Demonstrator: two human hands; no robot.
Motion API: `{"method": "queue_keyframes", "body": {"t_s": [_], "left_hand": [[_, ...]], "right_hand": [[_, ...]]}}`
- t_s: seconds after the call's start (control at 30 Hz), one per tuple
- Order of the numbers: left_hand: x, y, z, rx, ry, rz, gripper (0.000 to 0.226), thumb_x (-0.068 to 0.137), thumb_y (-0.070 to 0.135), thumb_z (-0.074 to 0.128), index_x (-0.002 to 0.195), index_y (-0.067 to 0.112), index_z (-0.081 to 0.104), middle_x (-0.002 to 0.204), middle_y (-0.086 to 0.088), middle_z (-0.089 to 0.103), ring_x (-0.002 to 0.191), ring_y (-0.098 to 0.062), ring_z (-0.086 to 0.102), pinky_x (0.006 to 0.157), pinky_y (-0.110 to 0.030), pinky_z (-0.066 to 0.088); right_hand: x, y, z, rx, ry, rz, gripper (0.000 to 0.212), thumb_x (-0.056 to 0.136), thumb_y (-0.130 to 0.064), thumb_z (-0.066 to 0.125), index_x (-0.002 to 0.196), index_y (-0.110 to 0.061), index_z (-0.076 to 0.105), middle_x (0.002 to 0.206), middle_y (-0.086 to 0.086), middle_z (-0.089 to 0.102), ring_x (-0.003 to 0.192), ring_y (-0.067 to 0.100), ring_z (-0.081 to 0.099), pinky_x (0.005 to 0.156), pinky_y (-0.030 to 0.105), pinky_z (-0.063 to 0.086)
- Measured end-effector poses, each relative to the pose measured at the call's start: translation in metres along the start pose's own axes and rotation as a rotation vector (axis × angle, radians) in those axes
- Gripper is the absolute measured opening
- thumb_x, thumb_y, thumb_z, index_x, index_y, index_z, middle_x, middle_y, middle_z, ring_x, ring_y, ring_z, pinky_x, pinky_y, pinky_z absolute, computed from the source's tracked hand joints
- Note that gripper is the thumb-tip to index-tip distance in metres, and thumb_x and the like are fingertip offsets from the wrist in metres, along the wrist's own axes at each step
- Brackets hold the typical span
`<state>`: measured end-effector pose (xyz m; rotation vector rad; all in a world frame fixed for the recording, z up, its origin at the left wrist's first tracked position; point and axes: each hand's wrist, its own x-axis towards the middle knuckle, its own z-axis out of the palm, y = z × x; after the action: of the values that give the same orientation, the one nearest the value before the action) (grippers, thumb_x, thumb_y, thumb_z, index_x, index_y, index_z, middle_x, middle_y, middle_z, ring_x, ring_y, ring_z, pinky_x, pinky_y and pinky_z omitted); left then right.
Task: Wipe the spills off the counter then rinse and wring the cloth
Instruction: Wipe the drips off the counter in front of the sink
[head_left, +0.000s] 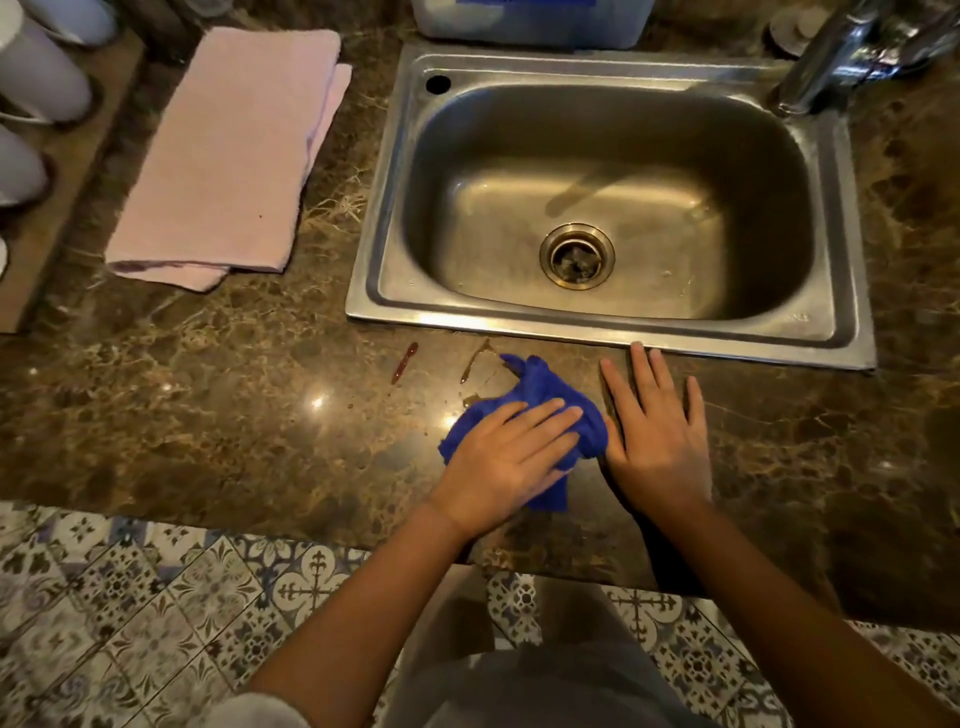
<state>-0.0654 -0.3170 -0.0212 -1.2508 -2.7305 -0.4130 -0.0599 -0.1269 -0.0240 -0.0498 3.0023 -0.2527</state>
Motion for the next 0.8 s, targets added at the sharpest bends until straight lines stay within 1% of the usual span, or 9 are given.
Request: {"method": "queue_keyframes", "body": {"t_s": [0.07, 0.13, 0.2, 0.37, 0.43, 0.53, 0.63, 0.73, 0.8], "left_hand": [[0.007, -0.014, 0.0, 0.025, -0.077, -0.01, 0.041, 0.09, 0.037, 0.046, 0.121, 0.016, 0.063, 0.137, -0.004, 0.054, 0.128, -0.021, 0.047, 0.105, -0.036, 0.027], [0.011, -0.022, -0.001, 0.001, -0.158, -0.073, 0.054, 0.089, 0.047, 0.042, 0.135, 0.02, 0.048, 0.149, -0.004, 0.038, 0.14, -0.021, 0.028, 0.114, -0.042, 0.012], [0.013, -0.023, -0.001, 0.018, -0.196, -0.157, 0.066, 0.085, 0.054, 0.042, 0.143, 0.023, 0.034, 0.155, -0.004, 0.024, 0.144, -0.021, 0.011, 0.115, -0.048, -0.002], [0.01, -0.023, -0.001, 0.073, -0.195, -0.478, 0.074, 0.084, 0.06, 0.034, 0.148, 0.023, 0.021, 0.158, -0.006, 0.011, 0.146, -0.022, 0.001, 0.112, -0.048, -0.013], [0.005, -0.023, -0.003, 0.095, -0.176, -0.601, 0.075, 0.084, 0.059, 0.032, 0.148, 0.023, 0.019, 0.159, -0.007, 0.009, 0.146, -0.023, 0.0, 0.112, -0.048, -0.014], [-0.004, -0.025, -0.005, 0.065, -0.145, -0.732, 0.075, 0.084, 0.057, 0.033, 0.148, 0.018, 0.021, 0.157, -0.012, 0.013, 0.146, -0.027, 0.005, 0.114, -0.046, -0.008], [-0.014, -0.028, -0.008, 0.009, -0.116, -0.779, 0.069, 0.087, 0.05, 0.035, 0.144, 0.012, 0.032, 0.153, -0.016, 0.025, 0.142, -0.031, 0.021, 0.114, -0.044, 0.01], [-0.044, -0.029, -0.01, -0.061, -0.035, -0.676, 0.053, 0.089, 0.038, 0.042, 0.134, 0.011, 0.048, 0.145, -0.015, 0.042, 0.135, -0.03, 0.036, 0.108, -0.044, 0.031], [-0.072, -0.028, -0.013, -0.104, 0.023, -0.558, 0.046, 0.088, 0.034, 0.047, 0.128, 0.013, 0.053, 0.139, -0.013, 0.05, 0.132, -0.025, 0.04, 0.102, -0.045, 0.042]], "right_hand": [[-0.001, 0.0, 0.0, -0.025, 0.041, -0.01, 0.053, 0.093, -0.038, 0.032, 0.143, -0.021, 0.031, 0.154, 0.011, 0.026, 0.144, 0.024, 0.019, 0.114, 0.05, 0.014], [-0.001, -0.002, -0.001, -0.045, 0.046, -0.017, 0.053, 0.092, -0.033, 0.031, 0.143, -0.019, 0.033, 0.153, 0.013, 0.029, 0.143, 0.026, 0.023, 0.112, 0.053, 0.019], [-0.001, -0.003, -0.003, -0.055, 0.035, -0.011, 0.055, 0.09, -0.031, 0.03, 0.144, -0.019, 0.03, 0.153, 0.014, 0.029, 0.143, 0.026, 0.024, 0.112, 0.053, 0.02], [0.001, -0.004, -0.004, -0.074, -0.007, 0.007, 0.058, 0.09, -0.036, 0.027, 0.146, -0.023, 0.024, 0.156, 0.011, 0.023, 0.144, 0.024, 0.018, 0.113, 0.05, 0.017], [0.0, -0.004, -0.005, -0.07, -0.007, 0.01, 0.058, 0.09, -0.038, 0.026, 0.146, -0.024, 0.022, 0.156, 0.01, 0.021, 0.145, 0.023, 0.017, 0.114, 0.05, 0.016], [0.0, -0.005, -0.005, -0.059, 0.003, 0.009, 0.057, 0.091, -0.038, 0.026, 0.146, -0.024, 0.023, 0.156, 0.01, 0.021, 0.145, 0.023, 0.016, 0.114, 0.05, 0.015], [-0.001, -0.005, -0.005, -0.052, 0.024, 0.0, 0.057, 0.091, -0.036, 0.028, 0.145, -0.022, 0.027, 0.156, 0.011, 0.023, 0.145, 0.023, 0.017, 0.114, 0.051, 0.017], [-0.003, -0.005, -0.005, -0.038, 0.034, -0.001, 0.056, 0.091, -0.034, 0.031, 0.145, -0.021, 0.03, 0.156, 0.011, 0.023, 0.145, 0.022, 0.015, 0.115, 0.051, 0.016], [-0.003, -0.006, -0.006, -0.042, 0.028, 0.001, 0.057, 0.09, -0.035, 0.029, 0.145, -0.02, 0.029, 0.156, 0.011, 0.022, 0.145, 0.023, 0.014, 0.115, 0.051, 0.015]]}}
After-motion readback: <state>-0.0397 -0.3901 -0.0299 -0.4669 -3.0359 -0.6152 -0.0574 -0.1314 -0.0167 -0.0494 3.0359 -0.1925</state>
